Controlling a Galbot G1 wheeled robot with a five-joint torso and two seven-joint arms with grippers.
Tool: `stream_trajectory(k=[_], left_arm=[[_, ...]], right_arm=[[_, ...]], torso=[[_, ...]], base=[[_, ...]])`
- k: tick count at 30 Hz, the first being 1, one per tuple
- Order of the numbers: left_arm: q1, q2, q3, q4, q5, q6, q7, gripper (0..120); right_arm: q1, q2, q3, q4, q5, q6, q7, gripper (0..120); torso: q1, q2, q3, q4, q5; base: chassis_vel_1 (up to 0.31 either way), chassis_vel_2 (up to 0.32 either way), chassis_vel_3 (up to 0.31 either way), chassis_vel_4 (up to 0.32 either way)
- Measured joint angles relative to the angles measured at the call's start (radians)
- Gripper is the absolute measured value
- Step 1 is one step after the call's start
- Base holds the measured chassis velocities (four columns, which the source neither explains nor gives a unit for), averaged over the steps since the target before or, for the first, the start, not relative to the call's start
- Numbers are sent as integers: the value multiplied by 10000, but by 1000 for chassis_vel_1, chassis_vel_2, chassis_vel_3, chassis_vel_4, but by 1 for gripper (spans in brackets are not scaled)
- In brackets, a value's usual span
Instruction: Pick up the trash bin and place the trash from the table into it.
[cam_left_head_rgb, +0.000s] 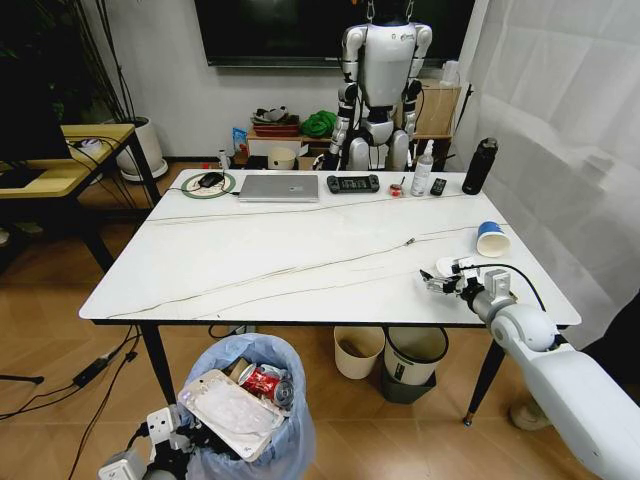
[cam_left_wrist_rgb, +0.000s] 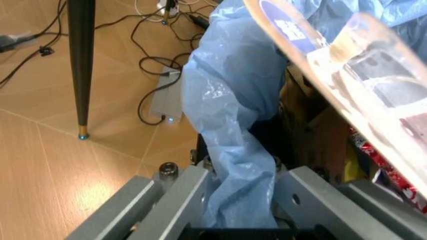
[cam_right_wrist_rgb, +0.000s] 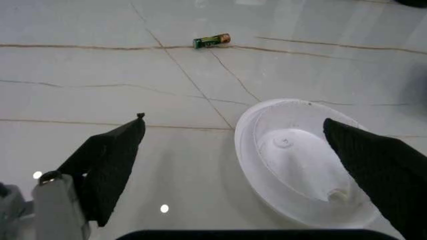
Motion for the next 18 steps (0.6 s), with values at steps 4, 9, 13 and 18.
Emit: stream_trajectory(k=[4,9,13,18], left_arm=[[12,-10,0,-1,6,-13,1,0],[14,-16,-17,-22,7,-21,5,0],[15,-18,-33,-26,7,-25,6,0],[26,-14,-69,-26,2,-37,15,0]], right_arm=[[69,17,-42,-104,0,7,0,85],[58,10,-114,-187,-1,18,0,63],[60,-13,-176,-198,-21,18,0,52],[93,-32,-284,-214,-72,20,0,33]], torso=[[0,0,-1,0,0],[0,0,-1,-1,0],[0,0,-1,-1,0],[0,0,-1,-1,0]], base=[[0,0,0,0],[0,0,0,0],[0,0,0,0],[0,0,0,0]])
